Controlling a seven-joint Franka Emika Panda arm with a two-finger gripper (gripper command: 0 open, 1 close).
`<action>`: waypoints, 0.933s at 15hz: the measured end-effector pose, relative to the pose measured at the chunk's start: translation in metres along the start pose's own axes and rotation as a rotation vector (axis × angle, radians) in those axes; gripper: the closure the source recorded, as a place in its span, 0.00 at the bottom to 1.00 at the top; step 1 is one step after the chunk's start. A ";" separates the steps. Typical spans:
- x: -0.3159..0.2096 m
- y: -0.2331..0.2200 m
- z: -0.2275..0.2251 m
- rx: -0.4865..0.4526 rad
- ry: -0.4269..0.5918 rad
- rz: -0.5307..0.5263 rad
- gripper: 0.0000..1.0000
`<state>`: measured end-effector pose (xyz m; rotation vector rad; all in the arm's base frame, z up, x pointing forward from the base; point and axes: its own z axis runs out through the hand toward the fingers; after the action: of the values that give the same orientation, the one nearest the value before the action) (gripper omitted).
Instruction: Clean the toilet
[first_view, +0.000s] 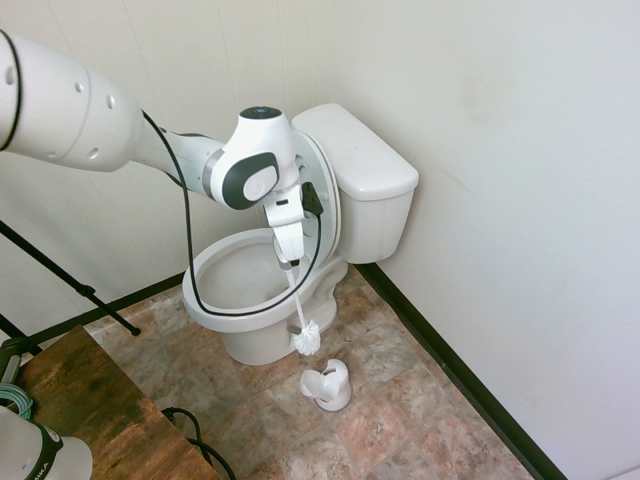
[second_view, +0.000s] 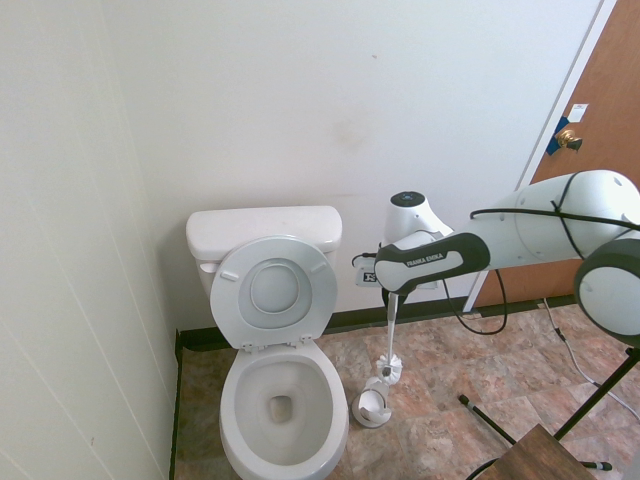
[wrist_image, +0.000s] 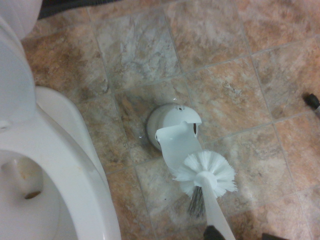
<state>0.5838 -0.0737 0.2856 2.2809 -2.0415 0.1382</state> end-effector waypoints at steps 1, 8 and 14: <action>0.003 -0.004 0.014 -0.004 -0.011 0.003 1.00; 0.038 -0.025 0.096 -0.022 -0.072 0.050 1.00; 0.056 -0.046 0.158 -0.040 -0.057 0.069 1.00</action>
<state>0.6379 -0.1422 0.1355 2.2171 -2.1314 0.0360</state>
